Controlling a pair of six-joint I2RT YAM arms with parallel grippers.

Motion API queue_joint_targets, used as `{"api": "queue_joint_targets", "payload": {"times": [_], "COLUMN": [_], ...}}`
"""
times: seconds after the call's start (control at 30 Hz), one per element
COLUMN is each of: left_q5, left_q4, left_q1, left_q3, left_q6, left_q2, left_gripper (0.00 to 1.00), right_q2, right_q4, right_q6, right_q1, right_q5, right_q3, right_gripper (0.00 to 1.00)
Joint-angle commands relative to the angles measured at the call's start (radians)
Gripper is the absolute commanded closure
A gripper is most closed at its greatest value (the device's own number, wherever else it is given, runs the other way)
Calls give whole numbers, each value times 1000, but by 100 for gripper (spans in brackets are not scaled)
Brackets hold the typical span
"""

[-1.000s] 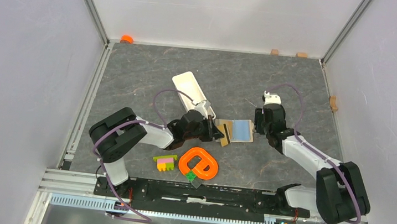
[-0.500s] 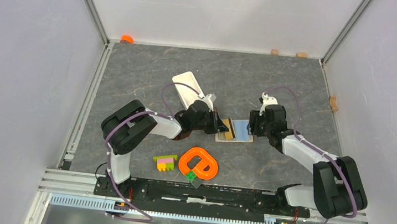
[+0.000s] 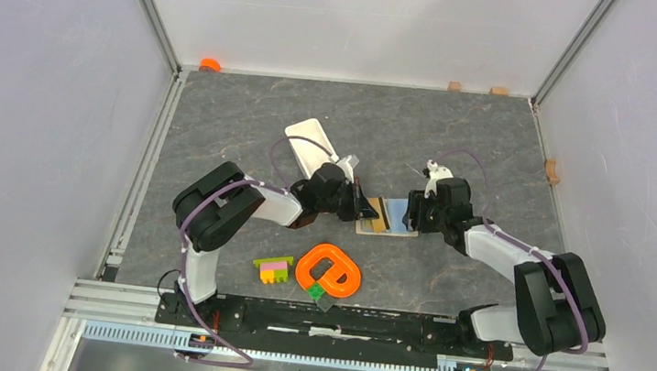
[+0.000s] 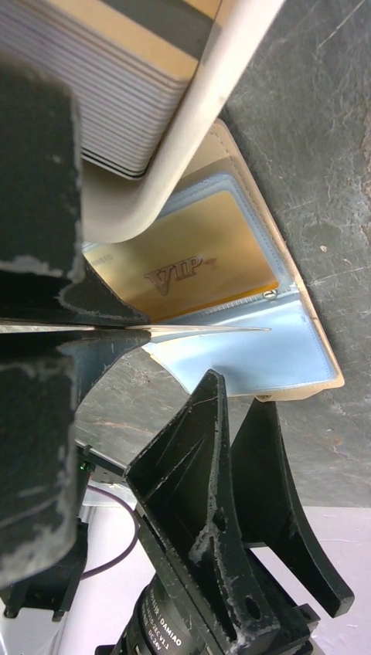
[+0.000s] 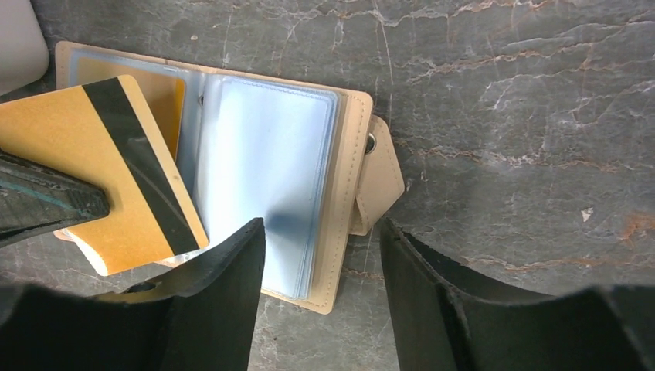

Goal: Put the credit cards into the card holder
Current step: Insert the credit card into the card holder.

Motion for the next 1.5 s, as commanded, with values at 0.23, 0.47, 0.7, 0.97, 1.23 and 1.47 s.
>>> {"api": "queue_joint_targets", "payload": {"times": [0.23,0.47,0.7,0.97,1.23,1.47], "left_q5": [59,77,85,110,115,119], "left_q4": [-82,-151,-175,-155,-156,-164], "left_q1": [30,54,65,62,56,54], "left_q3": [51,81,103,111,113,113], "left_q6": [74,103,118,93,80,53], "left_q2": [31,41,59,80,108,126], "left_gripper": [98,98,98,98,98,98], "right_q2": [38,48,49,50,47,46], "right_q4": [-9,-10,-8,-7,-8,-10], "right_q6": [-7,-6,-6,-8,-6,-7], "right_q1": [-4,-3,-2,-3,-4,-2], "right_q5": [91,91,91,91,91,91], "right_q3": [-2,-2,-2,-2,-1,1], "right_gripper": [56,61,63,64,64,64]}}
